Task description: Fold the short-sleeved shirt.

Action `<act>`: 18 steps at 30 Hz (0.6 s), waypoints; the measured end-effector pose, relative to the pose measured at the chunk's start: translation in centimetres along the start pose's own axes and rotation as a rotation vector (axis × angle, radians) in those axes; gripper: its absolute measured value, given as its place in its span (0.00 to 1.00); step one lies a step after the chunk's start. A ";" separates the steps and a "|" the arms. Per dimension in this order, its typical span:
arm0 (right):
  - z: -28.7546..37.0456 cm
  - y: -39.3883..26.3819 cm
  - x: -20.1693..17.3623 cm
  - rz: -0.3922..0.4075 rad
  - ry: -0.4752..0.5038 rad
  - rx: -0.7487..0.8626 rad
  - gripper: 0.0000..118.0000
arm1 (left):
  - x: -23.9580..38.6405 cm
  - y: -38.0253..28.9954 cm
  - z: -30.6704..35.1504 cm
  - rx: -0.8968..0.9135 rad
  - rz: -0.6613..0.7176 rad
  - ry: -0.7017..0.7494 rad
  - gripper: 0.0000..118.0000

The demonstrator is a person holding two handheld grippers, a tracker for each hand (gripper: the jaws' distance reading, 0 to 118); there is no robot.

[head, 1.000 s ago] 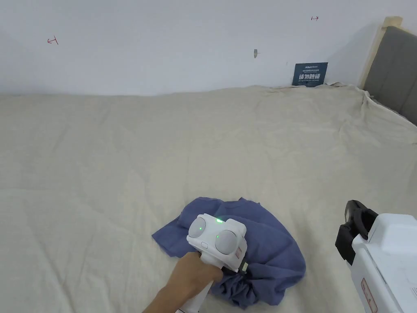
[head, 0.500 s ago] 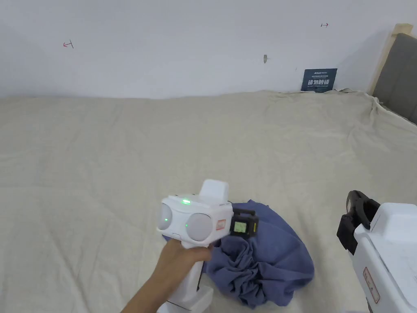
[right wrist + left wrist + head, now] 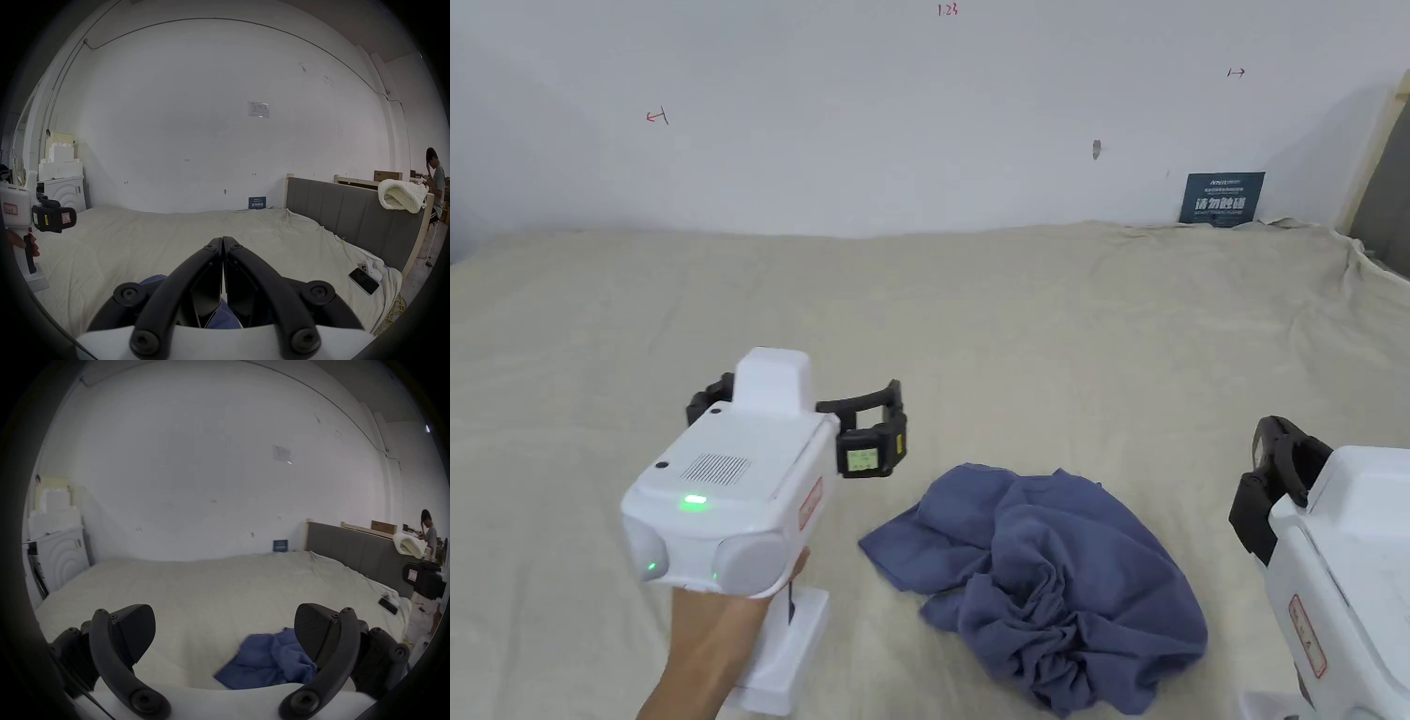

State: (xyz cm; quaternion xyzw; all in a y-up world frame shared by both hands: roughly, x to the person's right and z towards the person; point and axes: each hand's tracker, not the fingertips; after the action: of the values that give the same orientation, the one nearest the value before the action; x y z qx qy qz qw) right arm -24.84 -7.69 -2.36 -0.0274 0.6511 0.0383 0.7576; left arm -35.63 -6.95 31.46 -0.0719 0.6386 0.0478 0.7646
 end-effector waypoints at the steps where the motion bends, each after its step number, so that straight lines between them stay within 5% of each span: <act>1: 0.0 0.0 -0.1 0.001 0.001 0.004 0.00 | -0.5 -0.4 0.3 0.019 0.001 0.029 0.98; 3: 0.0 0.1 -0.2 0.002 0.001 0.010 0.00 | -1.4 -1.2 0.8 0.056 -0.008 0.058 0.95; 5: 0.0 0.1 -0.3 0.001 0.001 0.016 0.00 | -2.0 -1.9 1.5 0.086 -0.025 0.091 0.81; 13: 0.0 -0.1 -0.6 0.002 -0.003 0.023 0.00 | -2.9 -4.0 2.7 0.094 -0.049 0.132 0.02; 18: 0.0 -0.2 -0.6 -0.003 -0.006 0.023 0.00 | -2.9 -4.9 3.0 0.067 -0.059 0.138 0.00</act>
State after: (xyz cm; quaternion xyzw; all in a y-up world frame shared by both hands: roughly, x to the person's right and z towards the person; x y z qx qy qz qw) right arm -24.90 -7.92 -1.72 -0.0195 0.6490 0.0299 0.7600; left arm -32.44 -11.17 35.07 -0.0681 0.6885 -0.0014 0.7220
